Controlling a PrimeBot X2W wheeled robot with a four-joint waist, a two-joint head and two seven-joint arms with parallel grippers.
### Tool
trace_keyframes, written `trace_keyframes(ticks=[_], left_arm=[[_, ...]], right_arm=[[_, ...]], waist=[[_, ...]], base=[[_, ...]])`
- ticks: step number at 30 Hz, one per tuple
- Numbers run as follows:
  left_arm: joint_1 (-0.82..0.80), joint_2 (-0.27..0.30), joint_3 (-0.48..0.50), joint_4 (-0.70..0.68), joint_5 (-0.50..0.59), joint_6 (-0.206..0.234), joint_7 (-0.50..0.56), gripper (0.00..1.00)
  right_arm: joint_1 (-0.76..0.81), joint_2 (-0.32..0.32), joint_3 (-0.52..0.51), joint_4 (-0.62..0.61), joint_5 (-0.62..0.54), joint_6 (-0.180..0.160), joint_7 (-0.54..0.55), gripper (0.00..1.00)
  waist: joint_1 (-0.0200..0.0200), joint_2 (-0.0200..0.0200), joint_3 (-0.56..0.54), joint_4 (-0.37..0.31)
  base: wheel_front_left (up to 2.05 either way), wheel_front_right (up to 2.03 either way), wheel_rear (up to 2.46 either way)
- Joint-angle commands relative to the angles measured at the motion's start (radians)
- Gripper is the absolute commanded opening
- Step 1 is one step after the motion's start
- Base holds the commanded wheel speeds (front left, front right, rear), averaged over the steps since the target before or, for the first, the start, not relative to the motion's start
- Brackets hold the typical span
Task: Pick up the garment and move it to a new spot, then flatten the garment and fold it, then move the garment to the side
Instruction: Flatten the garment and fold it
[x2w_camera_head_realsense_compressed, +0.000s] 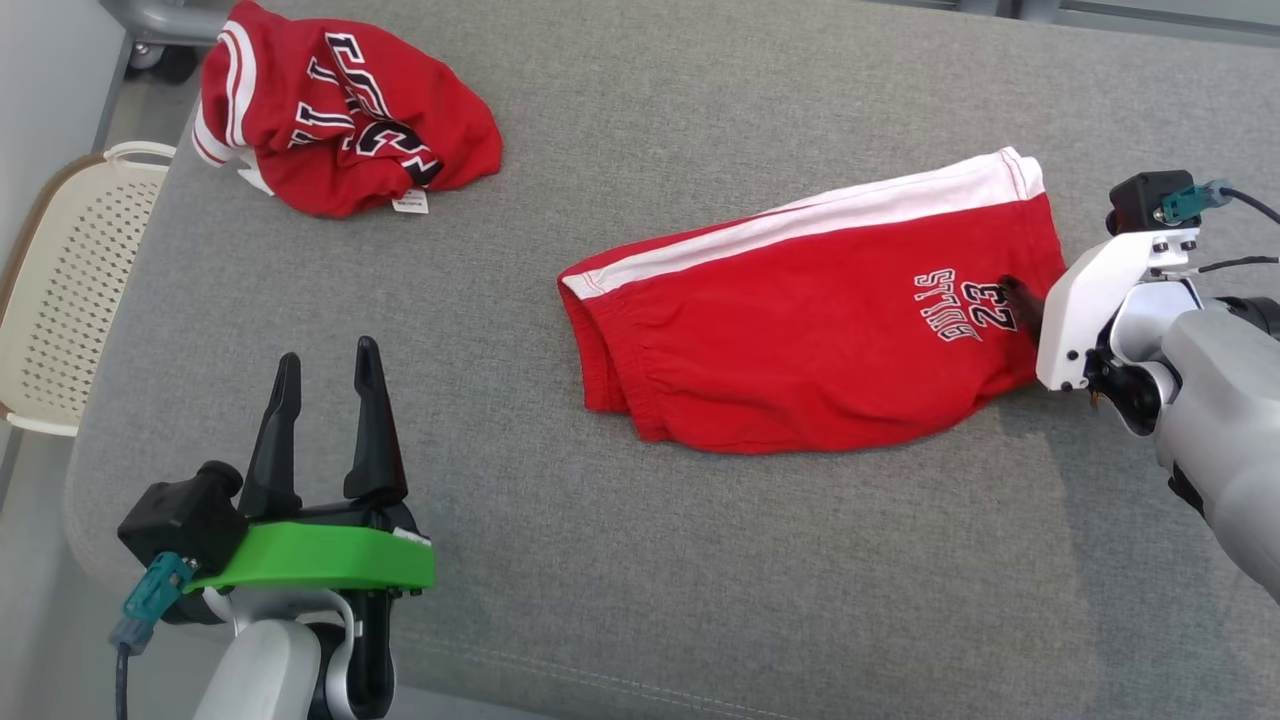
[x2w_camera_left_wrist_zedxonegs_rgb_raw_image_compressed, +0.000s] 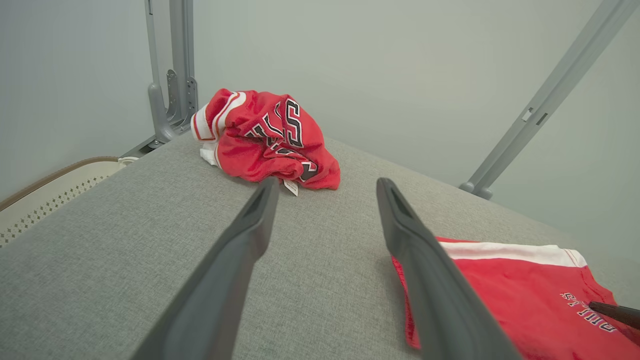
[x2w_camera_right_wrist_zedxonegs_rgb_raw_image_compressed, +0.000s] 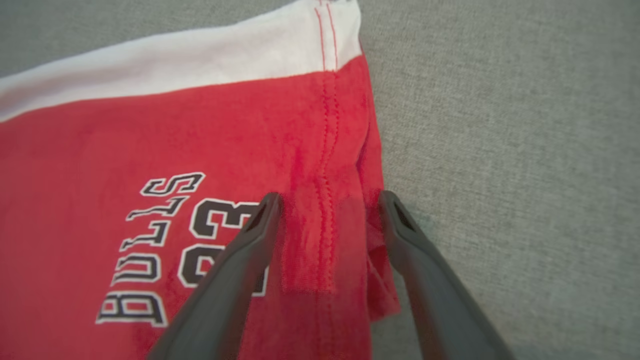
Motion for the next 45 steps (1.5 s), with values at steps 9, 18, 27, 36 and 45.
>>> trace_keyframes(ticks=[9, 18, 27, 36, 45], left_arm=[[0.018, -0.011, 0.02, 0.012, 0.016, -0.014, -0.002, 1.0], [0.024, -0.004, 0.021, 0.022, 0.02, -0.014, -0.002, 1.0], [0.038, 0.006, 0.019, 0.01, 0.017, -0.008, 0.002, 1.0], [0.049, 0.017, 0.02, -0.014, 0.013, 0.0, 0.01, 1.0], [0.048, 0.027, 0.016, -0.052, 0.019, 0.007, 0.022, 1.0]], right_arm=[[0.015, 0.02, 0.019, 0.028, 0.011, -0.001, 0.016, 0.24], [0.029, 0.03, 0.001, 0.009, 0.036, -0.001, -0.077, 0.0], [0.096, -0.009, -0.048, -0.095, 0.107, -0.001, -0.185, 0.0], [0.221, -0.083, -0.102, -0.216, 0.162, -0.001, -0.31, 0.0], [0.283, -0.125, -0.158, -0.246, 0.157, -0.001, -0.342, 0.0]], waist=[[0.0, 0.0, -0.002, -0.003], [0.0, 0.0, -0.02, -0.045], [0.0, 0.0, -0.041, -0.124], [0.0, 0.0, -0.047, -0.214], [0.0, 0.0, -0.041, -0.283]], base=[[0.0, 0.0, 0.0], [0.0, 0.0, 0.0], [0.0, 0.0, 0.0], [0.0, 0.0, 0.0], [0.0, 0.0, 0.0]])
